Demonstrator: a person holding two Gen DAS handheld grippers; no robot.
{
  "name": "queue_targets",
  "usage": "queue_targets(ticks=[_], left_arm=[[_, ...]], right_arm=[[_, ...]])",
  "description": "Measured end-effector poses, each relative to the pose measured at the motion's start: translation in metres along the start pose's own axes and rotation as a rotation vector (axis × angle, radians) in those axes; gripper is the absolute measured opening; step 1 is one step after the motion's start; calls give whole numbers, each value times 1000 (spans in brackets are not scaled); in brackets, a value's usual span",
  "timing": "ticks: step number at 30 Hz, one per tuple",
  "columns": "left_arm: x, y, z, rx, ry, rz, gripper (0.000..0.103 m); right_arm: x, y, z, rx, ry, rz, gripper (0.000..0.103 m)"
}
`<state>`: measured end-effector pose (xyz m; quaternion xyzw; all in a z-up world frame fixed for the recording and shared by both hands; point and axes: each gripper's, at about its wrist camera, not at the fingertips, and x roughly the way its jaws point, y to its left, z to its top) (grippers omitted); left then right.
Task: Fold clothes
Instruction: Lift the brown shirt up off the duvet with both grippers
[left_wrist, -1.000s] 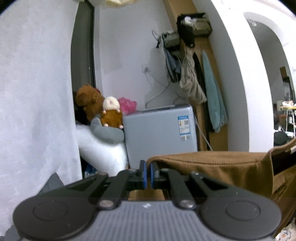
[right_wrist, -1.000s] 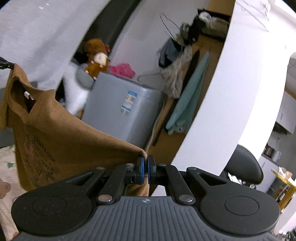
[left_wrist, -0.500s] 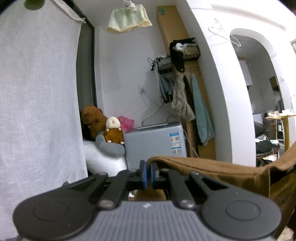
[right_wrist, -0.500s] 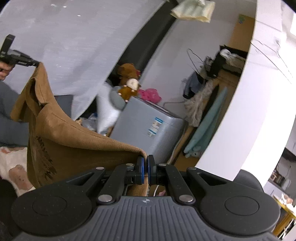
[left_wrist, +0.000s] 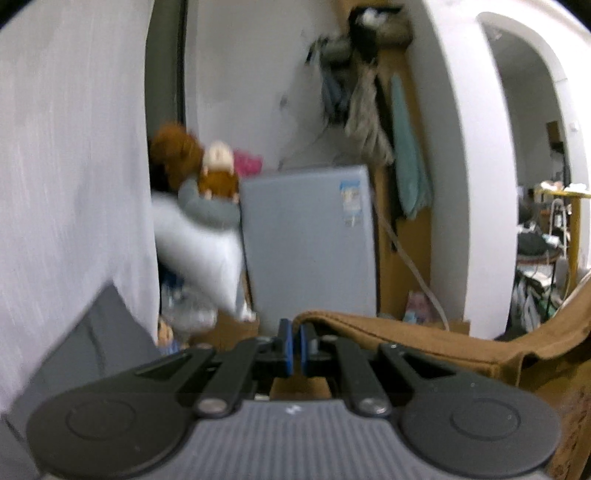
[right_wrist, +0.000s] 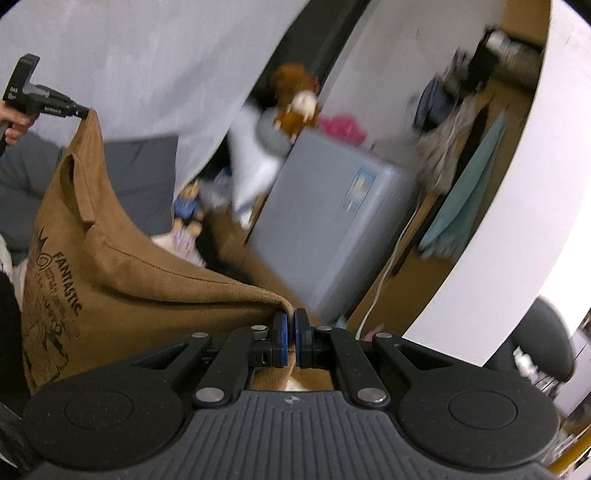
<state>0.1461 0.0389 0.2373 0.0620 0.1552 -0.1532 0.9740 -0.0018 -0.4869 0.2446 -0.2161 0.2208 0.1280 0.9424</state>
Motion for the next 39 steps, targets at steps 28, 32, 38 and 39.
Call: queue_targets(ticks=[28, 32, 38, 39], left_arm=[[351, 44, -128, -62, 393, 45, 4], [381, 46, -145, -66, 427, 73, 4], [432, 51, -165, -58, 479, 131, 4], [442, 53, -169, -64, 487, 146, 4]], right_arm=[[389, 14, -94, 66, 429, -9, 3], [415, 9, -99, 85, 444, -16, 3], [474, 5, -106, 140, 458, -34, 3], [489, 8, -108, 145, 468, -40, 3]])
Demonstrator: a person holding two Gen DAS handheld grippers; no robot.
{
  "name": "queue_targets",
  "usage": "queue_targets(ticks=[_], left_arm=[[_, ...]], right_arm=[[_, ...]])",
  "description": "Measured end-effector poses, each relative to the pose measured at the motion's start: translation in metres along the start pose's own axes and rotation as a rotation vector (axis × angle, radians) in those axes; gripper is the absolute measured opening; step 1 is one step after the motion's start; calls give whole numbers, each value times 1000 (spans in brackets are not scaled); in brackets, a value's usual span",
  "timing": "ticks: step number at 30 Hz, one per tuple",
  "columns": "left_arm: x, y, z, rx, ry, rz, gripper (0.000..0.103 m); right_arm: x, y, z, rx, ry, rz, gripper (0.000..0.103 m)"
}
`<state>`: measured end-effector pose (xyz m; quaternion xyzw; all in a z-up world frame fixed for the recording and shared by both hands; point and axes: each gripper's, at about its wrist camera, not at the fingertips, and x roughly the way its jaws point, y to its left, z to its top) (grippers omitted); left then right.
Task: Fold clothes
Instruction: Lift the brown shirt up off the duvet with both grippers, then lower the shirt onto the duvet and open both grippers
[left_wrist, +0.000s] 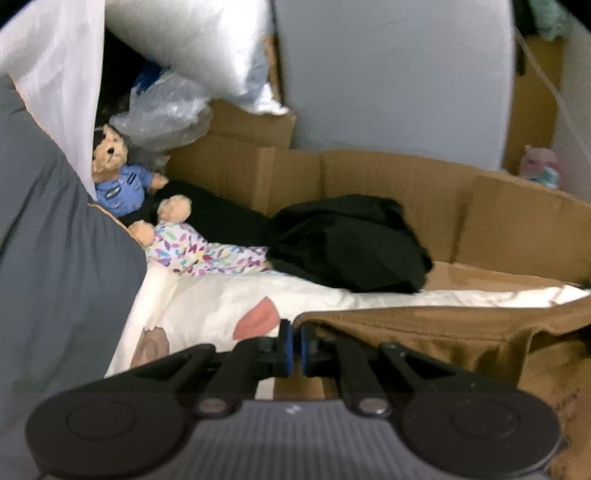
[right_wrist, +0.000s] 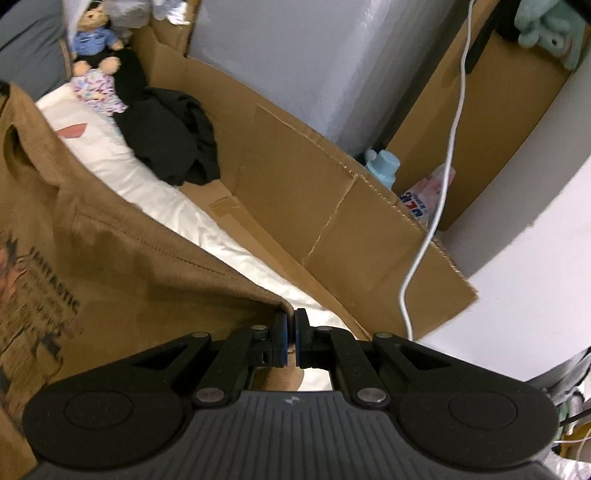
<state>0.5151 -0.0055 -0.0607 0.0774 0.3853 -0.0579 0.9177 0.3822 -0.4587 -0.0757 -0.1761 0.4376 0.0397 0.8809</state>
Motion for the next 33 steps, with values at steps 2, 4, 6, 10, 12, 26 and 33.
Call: queue_targets(ticks=[2, 4, 6, 10, 12, 26, 33], left_arm=[[22, 2, 1, -17, 18, 25, 4], [38, 3, 1, -21, 37, 38, 4], [52, 3, 0, -19, 50, 48, 4], [84, -1, -1, -23, 71, 63, 4], [96, -5, -1, -12, 78, 73, 4], [198, -23, -9, 2, 168, 133, 8], [193, -22, -24, 3, 132, 96, 28]], right_arm=[[19, 5, 7, -10, 8, -6, 3], [38, 10, 12, -16, 15, -9, 3], [61, 14, 17, -12, 30, -10, 3], [91, 15, 21, -12, 43, -34, 3], [109, 15, 22, -3, 59, -52, 3], [220, 31, 21, 5, 147, -103, 4], [231, 35, 0, 5, 112, -33, 28]])
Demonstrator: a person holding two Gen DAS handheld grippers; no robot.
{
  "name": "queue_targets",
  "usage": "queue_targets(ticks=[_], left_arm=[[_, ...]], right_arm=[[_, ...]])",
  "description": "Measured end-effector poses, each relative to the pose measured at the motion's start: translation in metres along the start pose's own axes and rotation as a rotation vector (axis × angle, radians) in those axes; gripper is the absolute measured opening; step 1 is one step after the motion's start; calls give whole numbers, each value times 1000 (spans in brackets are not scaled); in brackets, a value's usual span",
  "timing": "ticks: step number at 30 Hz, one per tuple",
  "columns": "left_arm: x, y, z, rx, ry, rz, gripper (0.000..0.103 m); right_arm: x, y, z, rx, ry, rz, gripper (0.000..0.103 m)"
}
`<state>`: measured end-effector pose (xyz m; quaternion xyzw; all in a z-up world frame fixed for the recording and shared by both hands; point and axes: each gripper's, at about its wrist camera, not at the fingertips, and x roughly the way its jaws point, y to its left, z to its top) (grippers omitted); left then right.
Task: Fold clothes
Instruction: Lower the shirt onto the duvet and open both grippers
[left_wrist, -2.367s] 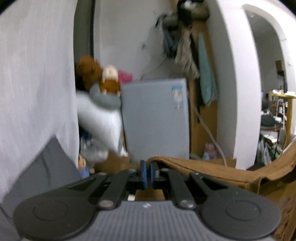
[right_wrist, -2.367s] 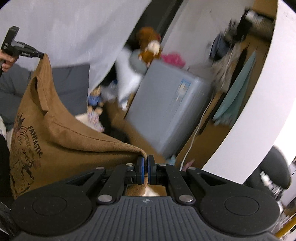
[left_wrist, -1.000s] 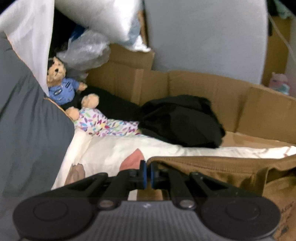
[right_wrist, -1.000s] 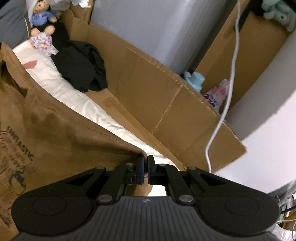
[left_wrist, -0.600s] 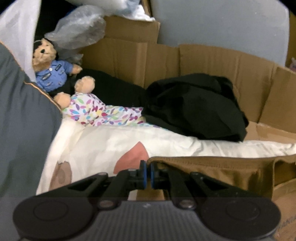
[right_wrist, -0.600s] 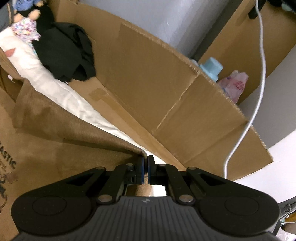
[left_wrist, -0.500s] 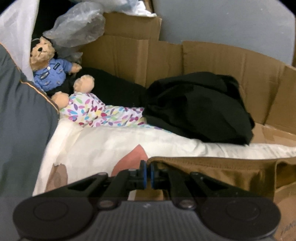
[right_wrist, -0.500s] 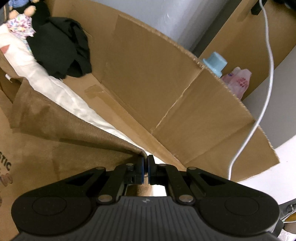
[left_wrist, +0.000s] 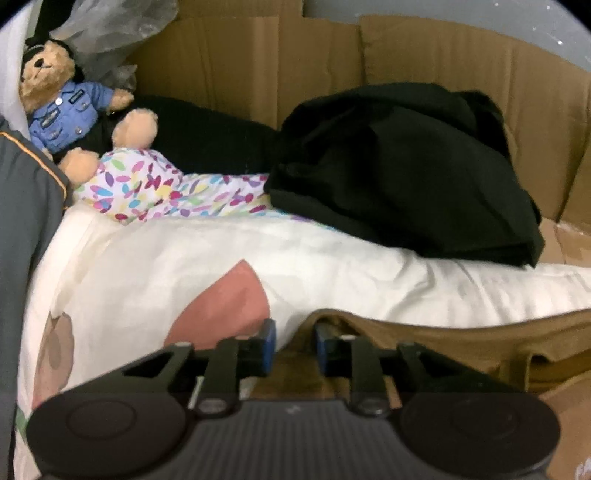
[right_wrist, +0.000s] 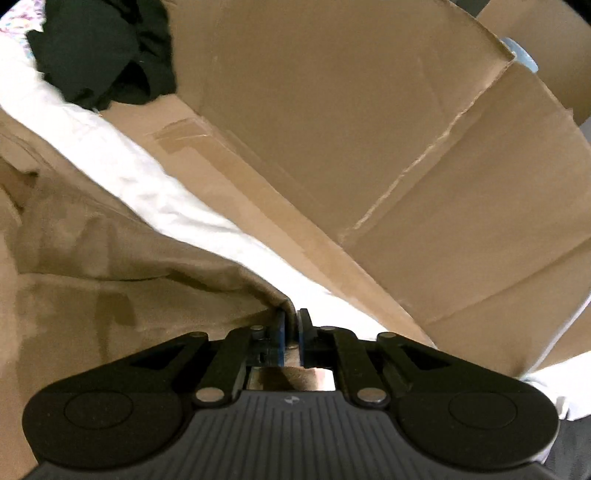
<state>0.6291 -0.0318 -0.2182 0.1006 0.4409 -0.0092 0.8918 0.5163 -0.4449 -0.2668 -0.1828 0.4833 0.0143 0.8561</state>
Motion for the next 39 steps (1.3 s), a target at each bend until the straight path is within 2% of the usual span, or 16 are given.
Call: queue_targets(ticks=[1, 2, 4, 6, 7, 14, 17, 19, 22, 26, 32, 34, 35, 37, 38, 39], left_arm=[[-3, 0, -1, 7, -8, -11, 29], [-6, -1, -1, 17, -13, -18, 32], [-17, -2, -2, 51, -29, -41, 36], [-29, -7, -4, 99, -29, -67, 55], [-31, -9, -5, 107, -27, -75, 58], [-45, -48, -15, 220, -44, -157, 59], [-41, -69, -18, 336, -51, -176, 60], [-33, -81, -21, 407, -41, -173, 67], [-21, -91, -24, 455, -25, -173, 67], [-10, -97, -29, 466, -19, -191, 69], [6, -105, -36, 405, -24, -296, 70], [12, -109, -37, 393, -16, -297, 69], [18, -111, -38, 374, -5, -295, 65], [22, -113, -39, 347, 0, -301, 53], [23, -113, -39, 332, -3, -311, 40], [24, -113, -38, 309, -9, -325, 21]], right_arm=[[-3, -2, -2, -2, -11, 9, 41], [-10, -6, -5, -11, -34, 26, 44], [-20, -11, -9, -35, -72, 54, 44], [-33, -14, -11, -86, -112, 91, 44], [-37, -13, -10, -106, -125, 108, 44], [-55, 2, 2, -146, -199, 209, 44], [-55, 13, 5, -149, -221, 244, 44], [-50, 23, 8, -166, -226, 252, 44], [-41, 37, 14, -186, -229, 253, 60], [-33, 48, 25, -189, -252, 280, 63], [-19, 67, 34, -220, -251, 341, 63], [-12, 71, 36, -218, -240, 355, 60], [-9, 72, 37, -213, -229, 366, 49], [-3, 73, 38, -202, -220, 378, 36], [-3, 73, 38, -201, -221, 378, 26], [-3, 73, 38, -196, -224, 378, 20]])
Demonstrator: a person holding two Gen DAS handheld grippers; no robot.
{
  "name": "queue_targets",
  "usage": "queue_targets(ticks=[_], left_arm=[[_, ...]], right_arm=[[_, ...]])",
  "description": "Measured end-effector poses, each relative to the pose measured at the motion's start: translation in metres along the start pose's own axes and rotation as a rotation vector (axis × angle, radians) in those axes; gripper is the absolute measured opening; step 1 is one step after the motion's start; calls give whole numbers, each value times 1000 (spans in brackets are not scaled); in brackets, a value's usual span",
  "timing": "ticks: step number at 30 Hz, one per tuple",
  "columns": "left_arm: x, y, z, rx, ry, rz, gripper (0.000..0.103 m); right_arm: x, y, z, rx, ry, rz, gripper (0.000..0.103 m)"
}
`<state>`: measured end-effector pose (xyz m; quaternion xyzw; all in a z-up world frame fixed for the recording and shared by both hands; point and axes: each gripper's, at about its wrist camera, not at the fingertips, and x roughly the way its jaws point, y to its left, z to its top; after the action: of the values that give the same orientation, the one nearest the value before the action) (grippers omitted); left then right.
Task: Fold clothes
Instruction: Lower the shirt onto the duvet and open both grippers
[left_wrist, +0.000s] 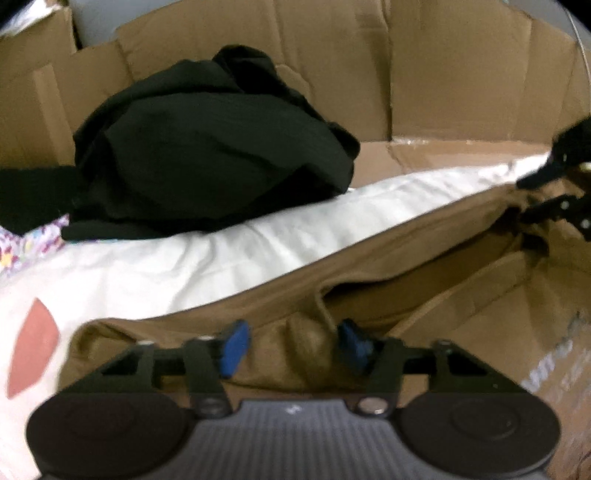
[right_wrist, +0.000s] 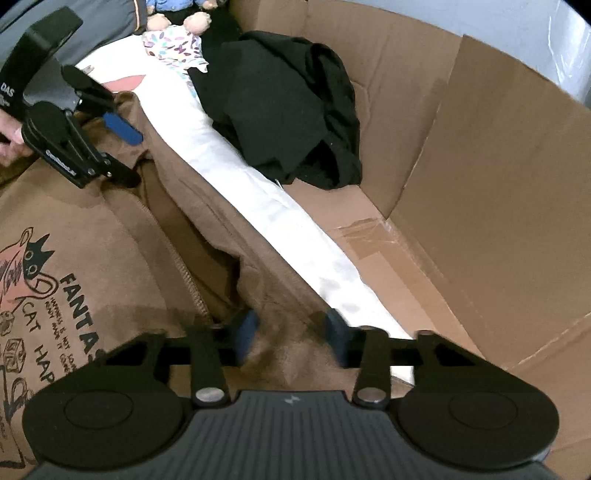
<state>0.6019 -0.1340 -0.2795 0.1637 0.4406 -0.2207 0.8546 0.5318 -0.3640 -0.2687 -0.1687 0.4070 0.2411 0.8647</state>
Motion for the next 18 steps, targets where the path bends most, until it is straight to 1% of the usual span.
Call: queue_targets(ticks=[1, 2, 3, 6, 10, 12, 14, 16, 17, 18], left_arm=[[1, 0, 1, -14, -8, -4, 12], [1, 3, 3, -36, -17, 3, 7], [2, 6, 5, -63, -27, 2, 6], [0, 15, 14, -120, -76, -5, 5], [2, 20, 30, -142, -113, 15, 5], [12, 24, 42, -160, -107, 33, 5], [23, 25, 48, -166, -79, 47, 6], [31, 24, 52, -152, -57, 61, 12], [35, 23, 53, -148, -48, 72, 21], [36, 23, 55, -157, -47, 92, 34]], right_arm=[[0, -1, 1, 4, -3, 1, 14], [-1, -1, 1, 8, -7, 1, 14], [-2, -2, 2, 10, -16, -2, 13], [-6, -10, 7, 43, -45, -24, 12], [-5, -22, 17, 116, -61, -83, 12], [2, -27, 23, 150, -53, -112, 12], [12, -31, 29, 180, -35, -127, 12], [21, -33, 32, 207, -17, -137, 12], [23, -34, 33, 219, -11, -142, 13], [26, -34, 34, 230, -5, -147, 13]])
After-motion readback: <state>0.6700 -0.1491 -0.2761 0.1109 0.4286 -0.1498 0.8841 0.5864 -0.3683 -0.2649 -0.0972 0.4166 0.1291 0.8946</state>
